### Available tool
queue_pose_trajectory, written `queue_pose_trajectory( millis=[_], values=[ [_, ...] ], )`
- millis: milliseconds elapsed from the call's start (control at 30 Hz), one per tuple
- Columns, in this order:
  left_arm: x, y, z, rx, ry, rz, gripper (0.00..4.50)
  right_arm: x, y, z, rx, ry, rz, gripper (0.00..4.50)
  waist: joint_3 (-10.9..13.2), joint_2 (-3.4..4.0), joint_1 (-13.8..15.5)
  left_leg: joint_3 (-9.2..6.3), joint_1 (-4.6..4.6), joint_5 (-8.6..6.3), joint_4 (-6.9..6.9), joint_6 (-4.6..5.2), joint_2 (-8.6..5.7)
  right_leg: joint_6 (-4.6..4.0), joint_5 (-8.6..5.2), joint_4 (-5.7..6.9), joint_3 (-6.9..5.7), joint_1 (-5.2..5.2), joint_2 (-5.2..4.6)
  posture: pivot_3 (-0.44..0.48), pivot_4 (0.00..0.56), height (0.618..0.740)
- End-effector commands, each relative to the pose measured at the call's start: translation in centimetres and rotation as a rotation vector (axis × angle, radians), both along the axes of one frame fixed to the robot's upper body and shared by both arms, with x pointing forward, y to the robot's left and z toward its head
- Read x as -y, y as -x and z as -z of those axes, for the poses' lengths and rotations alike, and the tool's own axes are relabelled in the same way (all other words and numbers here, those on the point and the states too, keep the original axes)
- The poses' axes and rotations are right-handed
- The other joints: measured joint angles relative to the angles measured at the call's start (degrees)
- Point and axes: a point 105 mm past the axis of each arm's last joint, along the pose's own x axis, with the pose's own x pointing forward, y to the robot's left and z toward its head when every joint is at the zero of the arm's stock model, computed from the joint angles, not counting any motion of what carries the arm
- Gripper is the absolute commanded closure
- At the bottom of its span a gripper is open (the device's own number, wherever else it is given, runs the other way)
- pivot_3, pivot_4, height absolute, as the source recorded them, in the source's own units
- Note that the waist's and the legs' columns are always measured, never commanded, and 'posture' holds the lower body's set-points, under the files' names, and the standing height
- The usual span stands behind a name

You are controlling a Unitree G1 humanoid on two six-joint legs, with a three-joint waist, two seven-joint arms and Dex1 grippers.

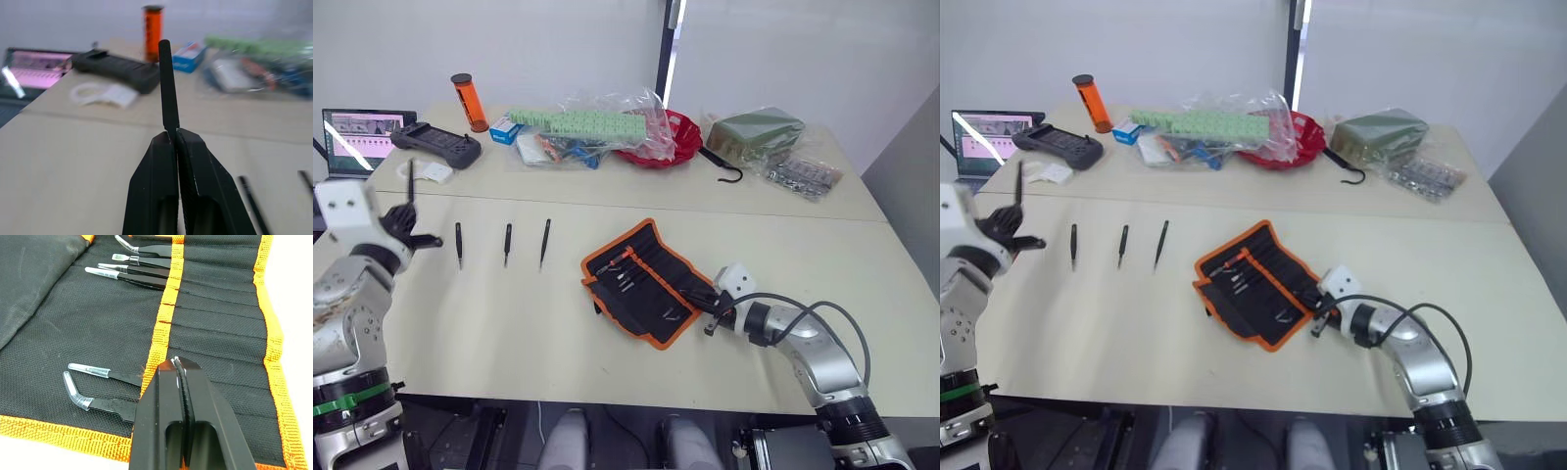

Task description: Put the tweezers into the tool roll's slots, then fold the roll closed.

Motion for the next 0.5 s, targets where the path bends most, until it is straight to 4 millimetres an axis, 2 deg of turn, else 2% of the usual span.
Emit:
queue_pose_trajectory(
  millis=[33, 100, 200, 300, 500],
  values=[
    [5.7, 0.1, -1.7, 0.005, -0.046, 0.285, 4.48, 0.4, 0.5, 1.1, -0.046, 0.027, 0.009, 4.50, 0.0, 0.03, -0.2, 0.01, -0.01, 0.00, 0.00, 0.00, 0.00, 0.00, 0.00, 0.00, 0.00, -0.01, 0.01, 0.000, 0.150, 0.740],
    [8.8, 0.4, -2.1, -0.008, -0.071, 0.431, 4.48, 0.4, 0.6, 1.1, -0.044, 0.026, 0.012, 4.50, 0.0, 0.04, -0.3, 0.01, -0.02, 0.00, -0.03, 0.00, 0.02, 0.00, 0.00, 0.00, 0.01, -0.03, 0.04, 0.000, 0.150, 0.740],
    [13.4, 1.4, -1.5, -0.085, -0.115, 0.656, 4.48, 0.4, 0.7, 1.1, -0.043, 0.024, 0.017, 4.50, 0.0, 0.04, -0.3, 0.00, -0.06, 0.00, -0.03, 0.00, 0.04, 0.01, -0.01, -0.01, 0.01, -0.05, 0.07, 0.000, 0.150, 0.740],
    [16.8, 2.7, 0.5, -0.208, -0.255, 0.817, 4.48, 0.4, 0.8, 1.1, -0.042, 0.023, 0.026, 4.50, 0.1, 0.09, -0.4, 0.00, -0.06, 0.00, -0.03, 0.00, 0.04, 0.02, -0.01, -0.02, 0.03, -0.05, 0.07, 0.000, 0.150, 0.740],
    [19.5, 3.4, 4.3, -0.457, -0.383, 0.884, 4.48, 0.4, 1.0, 0.8, -0.030, 0.010, 0.042, 4.50, 0.1, 0.24, -0.3, 0.00, -0.05, 0.00, -0.03, 0.01, 0.06, 0.03, -0.02, -0.01, 0.06, -0.05, 0.14, 0.000, 0.150, 0.740]
  ],
)
